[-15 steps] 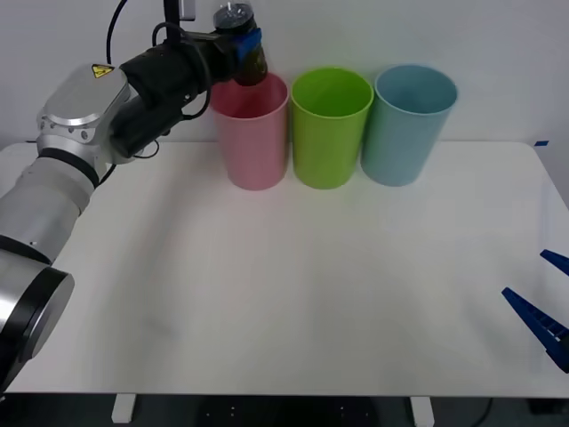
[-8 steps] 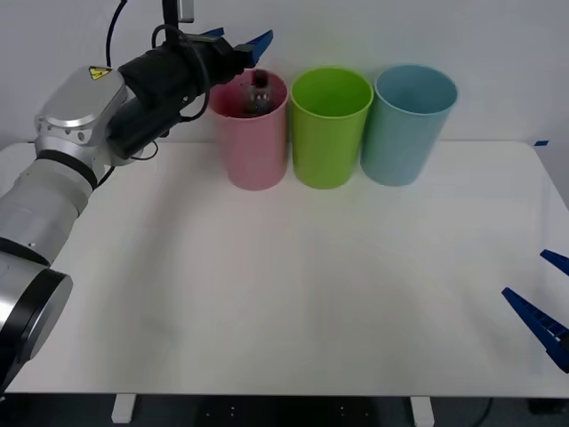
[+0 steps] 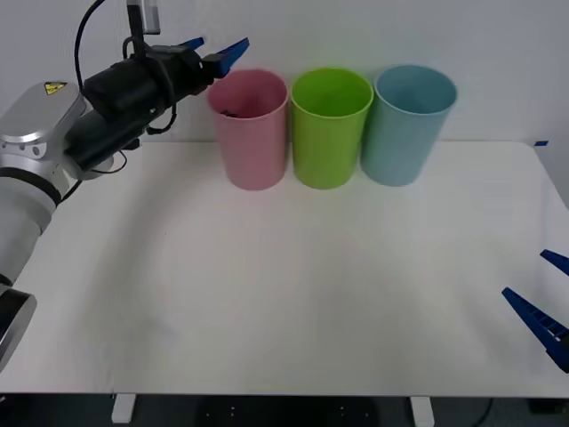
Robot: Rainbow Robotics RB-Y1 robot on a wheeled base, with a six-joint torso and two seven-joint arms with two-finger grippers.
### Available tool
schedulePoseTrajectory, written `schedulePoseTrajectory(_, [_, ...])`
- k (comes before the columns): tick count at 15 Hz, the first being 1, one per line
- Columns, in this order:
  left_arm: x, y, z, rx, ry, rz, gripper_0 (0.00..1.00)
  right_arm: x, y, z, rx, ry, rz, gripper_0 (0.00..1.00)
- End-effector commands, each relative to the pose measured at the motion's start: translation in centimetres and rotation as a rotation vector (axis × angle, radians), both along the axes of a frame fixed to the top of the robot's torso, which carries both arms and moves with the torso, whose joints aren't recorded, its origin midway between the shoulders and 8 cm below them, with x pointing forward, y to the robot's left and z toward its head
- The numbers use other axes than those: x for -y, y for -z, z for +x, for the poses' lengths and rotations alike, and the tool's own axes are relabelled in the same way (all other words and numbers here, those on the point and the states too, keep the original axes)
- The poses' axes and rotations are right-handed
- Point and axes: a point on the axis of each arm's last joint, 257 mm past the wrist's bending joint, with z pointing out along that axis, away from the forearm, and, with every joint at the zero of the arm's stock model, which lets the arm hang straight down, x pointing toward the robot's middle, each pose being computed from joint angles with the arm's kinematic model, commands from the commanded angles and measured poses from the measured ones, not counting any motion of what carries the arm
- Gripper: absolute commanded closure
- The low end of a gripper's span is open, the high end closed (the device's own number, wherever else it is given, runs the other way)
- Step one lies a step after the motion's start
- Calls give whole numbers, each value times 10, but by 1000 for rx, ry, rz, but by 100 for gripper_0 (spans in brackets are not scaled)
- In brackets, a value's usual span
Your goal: Grasp the object on the table and drop it into the matching bin: aluminum can to the light blue bin, PET bottle to the pink bin.
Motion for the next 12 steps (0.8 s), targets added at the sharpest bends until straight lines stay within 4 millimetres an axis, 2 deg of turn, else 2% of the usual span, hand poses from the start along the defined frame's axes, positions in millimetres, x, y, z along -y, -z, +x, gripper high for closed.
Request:
schedulePoseTrajectory(1, [-17,8,-17,9,5,-16,0,0,0,0,0,0,0,0])
schedulePoseTrajectory(7, [-69,28,-69,30,-2,-30,0,0,0,0,0,0,0,0])
schedulePoseTrajectory(12, [-120,52,-121,56,-5,-4,0,0,0,0,0,0,0,0])
